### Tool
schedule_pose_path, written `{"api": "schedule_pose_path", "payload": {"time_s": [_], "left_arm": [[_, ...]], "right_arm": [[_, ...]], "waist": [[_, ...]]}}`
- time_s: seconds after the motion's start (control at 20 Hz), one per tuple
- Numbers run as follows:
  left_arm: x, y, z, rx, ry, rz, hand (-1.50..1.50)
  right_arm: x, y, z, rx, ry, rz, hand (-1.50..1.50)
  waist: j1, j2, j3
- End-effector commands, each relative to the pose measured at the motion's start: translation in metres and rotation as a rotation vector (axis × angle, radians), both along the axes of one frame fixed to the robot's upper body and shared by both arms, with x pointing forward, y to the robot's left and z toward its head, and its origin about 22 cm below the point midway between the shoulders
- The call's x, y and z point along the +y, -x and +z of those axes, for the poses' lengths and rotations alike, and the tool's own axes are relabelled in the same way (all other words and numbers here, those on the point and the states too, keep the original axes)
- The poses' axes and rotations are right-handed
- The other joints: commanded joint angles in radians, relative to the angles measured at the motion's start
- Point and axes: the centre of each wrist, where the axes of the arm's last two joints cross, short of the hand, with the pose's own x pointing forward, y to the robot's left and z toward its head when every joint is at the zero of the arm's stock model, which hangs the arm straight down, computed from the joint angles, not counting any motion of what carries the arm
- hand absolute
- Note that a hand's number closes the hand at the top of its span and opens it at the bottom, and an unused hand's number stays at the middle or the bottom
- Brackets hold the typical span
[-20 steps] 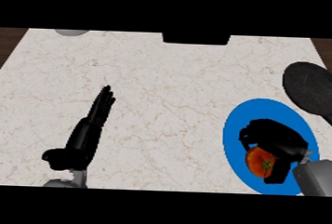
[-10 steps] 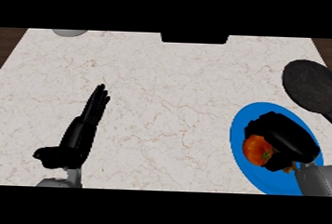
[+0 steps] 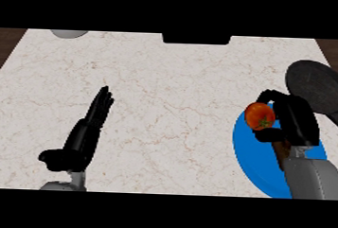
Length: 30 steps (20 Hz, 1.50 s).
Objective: Pick the tomato from the plate and place it in the pan
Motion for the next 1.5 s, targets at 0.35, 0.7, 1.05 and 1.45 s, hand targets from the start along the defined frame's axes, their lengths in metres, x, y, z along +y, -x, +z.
{"api": "schedule_pose_path", "payload": {"time_s": [0.35,0.7,1.05,1.45], "left_arm": [[0.012,0.006,0.010,-0.005,0.023,-0.017,0.00],[0.009,0.006,-0.002,-0.022,-0.010,-0.020,0.00],[-0.003,0.000,0.017,-0.020,-0.005,-0.034,0.00],[-0.005,0.000,-0.004,-0.027,0.017,-0.067,0.00]], "right_arm": [[0.002,-0.003,0.042,-0.119,-0.286,-0.349,1.50],[-0.063,-0.047,0.035,-0.186,-0.351,-0.466,1.50],[-0.125,-0.041,-0.004,-0.321,-0.167,-0.552,1.50],[-0.182,-0.061,0.022,-0.463,-0.269,-0.639,1.50]], "waist": [[0.018,0.005,0.002],[0.029,0.009,0.003],[0.043,0.015,0.005],[0.062,0.025,0.006]]}}
